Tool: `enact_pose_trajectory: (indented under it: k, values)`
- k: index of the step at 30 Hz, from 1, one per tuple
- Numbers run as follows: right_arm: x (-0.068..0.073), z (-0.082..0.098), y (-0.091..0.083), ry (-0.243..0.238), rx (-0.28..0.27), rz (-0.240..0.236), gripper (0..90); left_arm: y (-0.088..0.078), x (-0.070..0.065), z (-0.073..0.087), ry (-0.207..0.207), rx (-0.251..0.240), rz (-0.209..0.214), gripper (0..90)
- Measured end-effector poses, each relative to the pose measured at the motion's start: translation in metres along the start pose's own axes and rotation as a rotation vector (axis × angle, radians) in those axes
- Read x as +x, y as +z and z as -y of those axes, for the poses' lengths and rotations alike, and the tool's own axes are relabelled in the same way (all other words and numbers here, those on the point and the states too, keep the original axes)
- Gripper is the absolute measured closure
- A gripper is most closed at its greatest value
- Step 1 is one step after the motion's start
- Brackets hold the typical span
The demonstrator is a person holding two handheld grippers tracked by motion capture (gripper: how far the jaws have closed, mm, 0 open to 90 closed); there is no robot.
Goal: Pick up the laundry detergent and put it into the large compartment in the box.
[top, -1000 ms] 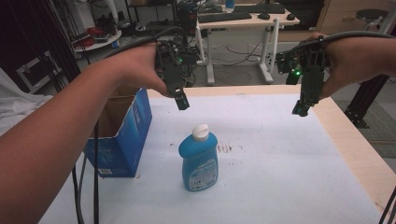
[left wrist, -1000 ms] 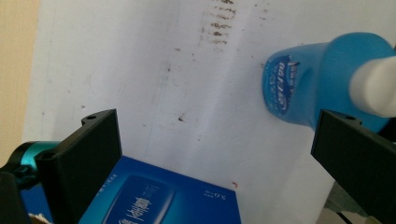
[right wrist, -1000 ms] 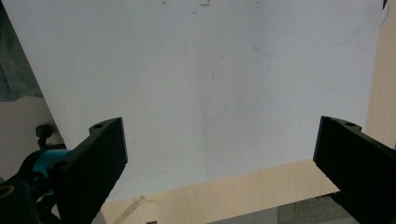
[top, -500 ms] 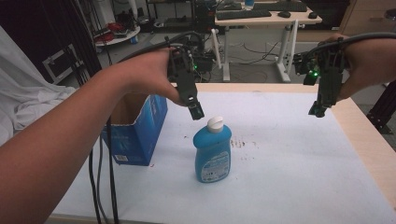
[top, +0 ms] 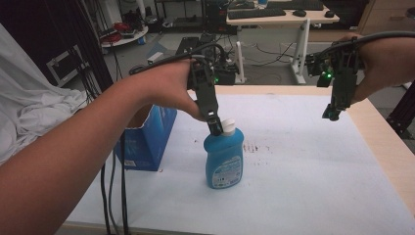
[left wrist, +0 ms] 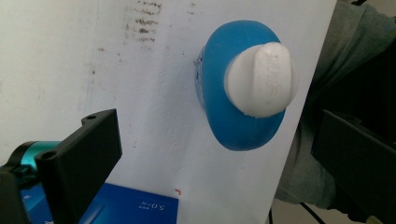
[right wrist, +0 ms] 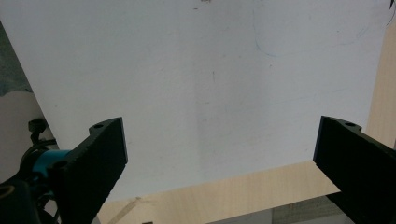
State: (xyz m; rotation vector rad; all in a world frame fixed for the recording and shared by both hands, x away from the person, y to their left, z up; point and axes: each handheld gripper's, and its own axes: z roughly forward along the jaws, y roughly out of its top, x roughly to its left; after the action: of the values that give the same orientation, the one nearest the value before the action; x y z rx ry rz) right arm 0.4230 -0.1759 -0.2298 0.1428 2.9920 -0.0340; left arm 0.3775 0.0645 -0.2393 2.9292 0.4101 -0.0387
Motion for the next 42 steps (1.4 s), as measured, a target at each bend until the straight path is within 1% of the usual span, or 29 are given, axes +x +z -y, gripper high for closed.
enact_pose_trajectory:
  k: [1,2,3,4,8,9,11,13,16,17,19,20,21,24,27,28,31,34,36,39,41,42]
  values:
    - [0.000,0.000,0.000,0.000,0.001,0.000,1.9,0.000,0.000,0.000,0.000,0.000,0.000,1.7]
    - [0.000,0.001,0.000,0.003,0.003,0.001,1.9,0.004,0.000,-0.002,-0.004,0.013,0.013,1.7]
    - [0.001,0.002,0.000,0.004,0.005,0.000,1.9,0.004,0.000,-0.002,-0.004,0.013,0.013,1.7]
    - [0.000,0.002,0.001,-0.001,0.003,-0.001,1.9,0.007,-0.001,-0.003,-0.008,0.014,0.020,1.7]
    - [0.002,0.004,0.001,0.004,0.009,-0.001,1.9,0.013,-0.003,-0.006,-0.012,0.026,0.021,1.7]
    - [0.002,0.006,0.001,-0.002,0.011,-0.001,1.9,0.014,-0.004,-0.007,-0.007,0.033,0.018,1.7]
    - [0.002,0.007,-0.001,-0.006,0.002,0.001,1.9,0.018,-0.005,-0.009,-0.009,0.043,0.021,1.7]
    - [0.003,0.008,-0.002,-0.004,-0.005,0.002,1.9,0.023,-0.006,-0.012,-0.018,0.050,0.021,1.7]
    - [0.004,0.009,-0.002,-0.001,0.000,0.004,1.9,0.027,-0.006,-0.014,-0.023,0.059,0.021,1.7]
    - [0.005,0.009,-0.002,-0.006,0.000,0.004,1.9,0.032,-0.007,-0.016,-0.022,0.066,0.019,1.7]
    - [0.005,0.010,-0.002,-0.014,-0.005,0.004,1.9,0.034,-0.007,-0.017,-0.020,0.073,0.022,1.7]
    - [0.005,0.010,-0.002,-0.008,-0.007,0.005,1.9,0.038,-0.008,-0.019,-0.016,0.079,0.026,1.7]
    - [0.005,0.010,-0.002,-0.008,-0.007,0.005,1.9,0.038,-0.008,-0.019,-0.016,0.079,0.026,1.7]
    - [0.005,0.011,-0.002,-0.006,-0.008,0.006,1.9,0.044,-0.009,-0.022,-0.006,0.077,0.029,1.7]
    - [0.005,0.011,-0.001,-0.009,-0.010,0.006,1.9,0.048,-0.010,-0.023,-0.008,0.077,0.033,1.7]
    - [0.005,0.011,0.000,-0.004,-0.007,0.004,1.9,0.050,-0.010,-0.022,-0.012,0.077,0.034,1.7]
    - [0.005,0.010,0.002,-0.010,-0.008,0.002,1.9,0.057,-0.010,-0.021,-0.027,0.083,0.035,1.7]
    - [0.005,0.009,0.002,-0.006,-0.007,0.003,1.9,0.060,-0.010,-0.021,-0.036,0.091,0.034,1.7]
    - [0.004,0.009,0.002,-0.007,-0.010,0.004,1.9,0.062,-0.010,-0.020,-0.046,0.085,0.025,1.7]
    - [0.004,0.009,0.002,-0.007,-0.013,0.004,1.9,0.064,-0.010,-0.019,-0.053,0.087,0.033,1.7]
    - [0.004,0.010,0.002,-0.010,-0.013,0.004,1.9,0.065,-0.011,-0.019,-0.065,0.092,0.029,1.7]
    - [0.004,0.010,0.003,-0.009,-0.015,0.004,1.9,0.064,-0.011,-0.020,-0.065,0.086,0.024,1.7]
